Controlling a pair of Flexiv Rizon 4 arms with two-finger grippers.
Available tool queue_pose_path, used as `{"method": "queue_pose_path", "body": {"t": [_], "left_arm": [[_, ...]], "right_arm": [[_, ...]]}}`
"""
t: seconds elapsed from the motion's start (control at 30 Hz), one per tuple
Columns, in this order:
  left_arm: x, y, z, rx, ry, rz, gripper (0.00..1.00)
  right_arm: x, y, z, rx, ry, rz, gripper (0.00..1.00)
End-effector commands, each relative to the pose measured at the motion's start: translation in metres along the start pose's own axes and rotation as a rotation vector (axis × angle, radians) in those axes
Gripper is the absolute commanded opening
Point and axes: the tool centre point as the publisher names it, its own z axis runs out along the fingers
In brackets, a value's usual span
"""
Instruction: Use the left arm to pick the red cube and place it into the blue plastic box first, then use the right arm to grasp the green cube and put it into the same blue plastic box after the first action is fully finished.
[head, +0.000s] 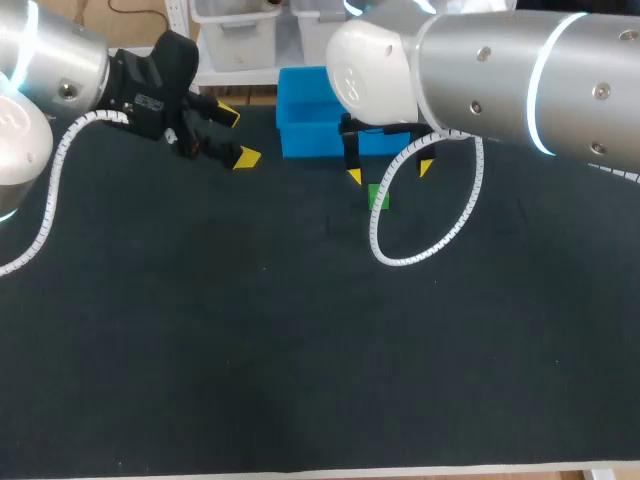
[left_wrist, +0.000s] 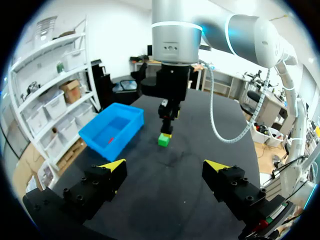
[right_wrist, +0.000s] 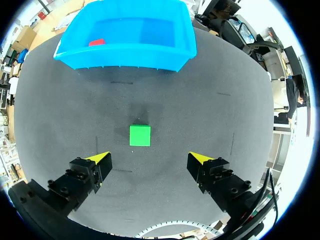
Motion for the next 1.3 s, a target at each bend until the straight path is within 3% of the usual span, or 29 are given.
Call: {"method": "queue_pose_path", "body": {"t": [0.03,0.27,0.33,0.8,1.3], "left_arm": [[0.002,0.000,0.000,0.001,-0.007,0.003,1.00],[0.002,0.000,0.000,0.001,-0.007,0.003,1.00],[0.002,0.000,0.000,0.001,-0.007,0.003,1.00],[0.002,0.000,0.000,0.001,-0.007,0.003,1.00],[0.002,0.000,0.000,0.001,-0.007,0.003,1.00]], "right_arm": [[0.004,0.000,0.006,-0.001,-0.050,0.006,1.00],[-0.004,0.008,0.009,-0.001,-0.065,0.023,1.00],[-0.007,0.011,0.011,0.040,-0.066,0.028,1.00],[-0.025,0.017,0.031,0.017,-0.067,0.083,1.00],[-0.025,0.015,0.052,0.022,-0.050,0.119,1.00]]}}
